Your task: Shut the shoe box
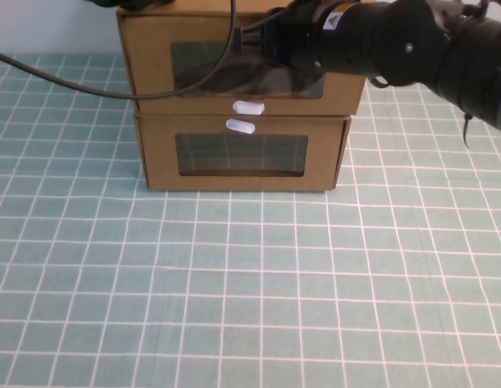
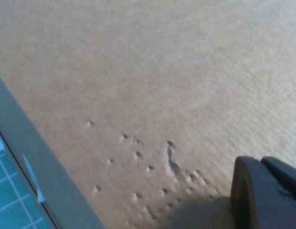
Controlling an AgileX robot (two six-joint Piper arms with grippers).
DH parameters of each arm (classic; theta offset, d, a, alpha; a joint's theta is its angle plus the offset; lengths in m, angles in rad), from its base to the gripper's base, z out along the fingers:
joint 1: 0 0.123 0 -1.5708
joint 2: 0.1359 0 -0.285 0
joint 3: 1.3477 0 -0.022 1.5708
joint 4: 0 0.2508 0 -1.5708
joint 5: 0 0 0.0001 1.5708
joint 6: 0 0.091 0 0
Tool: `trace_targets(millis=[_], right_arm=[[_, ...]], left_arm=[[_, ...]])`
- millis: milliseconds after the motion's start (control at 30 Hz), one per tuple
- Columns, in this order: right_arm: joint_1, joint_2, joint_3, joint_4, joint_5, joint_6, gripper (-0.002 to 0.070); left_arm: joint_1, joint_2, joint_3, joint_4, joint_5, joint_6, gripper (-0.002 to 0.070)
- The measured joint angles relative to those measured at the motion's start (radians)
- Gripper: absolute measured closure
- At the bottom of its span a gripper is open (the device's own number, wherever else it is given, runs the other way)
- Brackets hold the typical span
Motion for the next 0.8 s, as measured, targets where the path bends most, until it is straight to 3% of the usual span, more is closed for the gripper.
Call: trace_targets(millis=[167,400,633,800], right_arm=[[-0.018,0.048,-0.067,0.025,0.027,0.0,0.0689],[-0.031,0.02,-0.101,0.048,0.219,-0.018,0.0689],[-0.026,-0.161,-0.086,0.003,0.418,-0.024,0.0688],[0.014,-0.374,0.046,-0.098,0.483,0.029,0.0687]], left_arm=[[0.0,0.0,0.0,0.0,0.0,0.0,0.068],[0.0,-0.006,0.0,0.005,0.007,0.0,0.068],[0.0,-0.098,0.0,0.016,0.029,-0.005,0.068],[0.0,-0.215,0.028,0.016,0.03,-0.005,0.068]])
